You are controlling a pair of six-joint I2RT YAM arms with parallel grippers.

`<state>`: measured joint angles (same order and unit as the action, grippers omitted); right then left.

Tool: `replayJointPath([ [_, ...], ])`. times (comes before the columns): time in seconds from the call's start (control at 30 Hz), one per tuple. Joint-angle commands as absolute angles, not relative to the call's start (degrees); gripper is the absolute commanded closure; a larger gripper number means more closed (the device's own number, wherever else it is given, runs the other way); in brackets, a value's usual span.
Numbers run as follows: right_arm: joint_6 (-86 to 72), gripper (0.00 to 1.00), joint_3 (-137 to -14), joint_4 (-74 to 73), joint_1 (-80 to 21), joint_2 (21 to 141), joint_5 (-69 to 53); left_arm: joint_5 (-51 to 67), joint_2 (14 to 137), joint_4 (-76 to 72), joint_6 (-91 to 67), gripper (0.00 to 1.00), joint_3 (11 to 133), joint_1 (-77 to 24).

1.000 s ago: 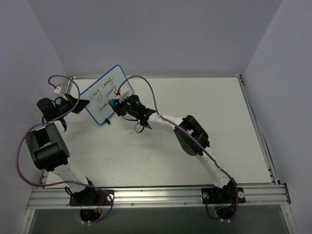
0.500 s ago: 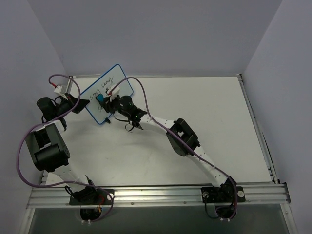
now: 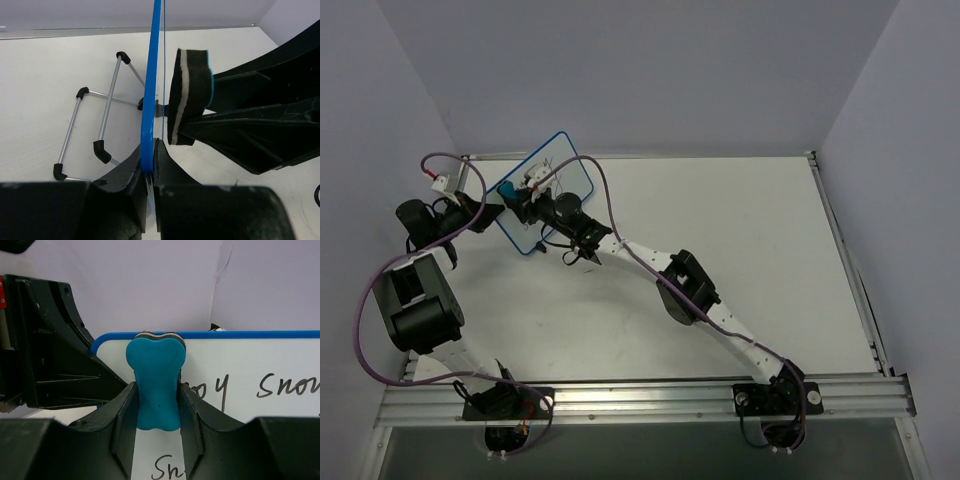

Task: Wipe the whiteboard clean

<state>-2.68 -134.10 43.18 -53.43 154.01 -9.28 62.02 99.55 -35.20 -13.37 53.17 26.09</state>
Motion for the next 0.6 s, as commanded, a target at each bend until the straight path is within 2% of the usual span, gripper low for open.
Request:
replayJointPath([
  [0.0,-2.3,1.00,-137.5,47.0,-54.0,156.5,-7.3,57.5,98.7,-33.1,-7.0,0.98,51.8,26.1],
  [0.1,-2.8,1.00,-138.3,47.1,-53.9,157.7,-6.8,57.2,98.2,-31.5,-6.5,0.98,51.9,25.5],
  [0.3,-3.5,1.00,-131.2,50.9,-53.5,154.8,-6.0,54.8,97.0,-20.8,-1.1,0.98,53.2,22.9],
  [0.47,-6.7,1.00,-115.7,59.8,-52.3,147.3,-5.3,53.1,99.7,-10.0,4.3,0.98,55.5,19.4],
  [0.57,-7.2,1.00,-114.5,60.1,-51.1,146.1,-5.4,53.5,99.9,-9.1,3.4,0.98,55.3,19.8],
])
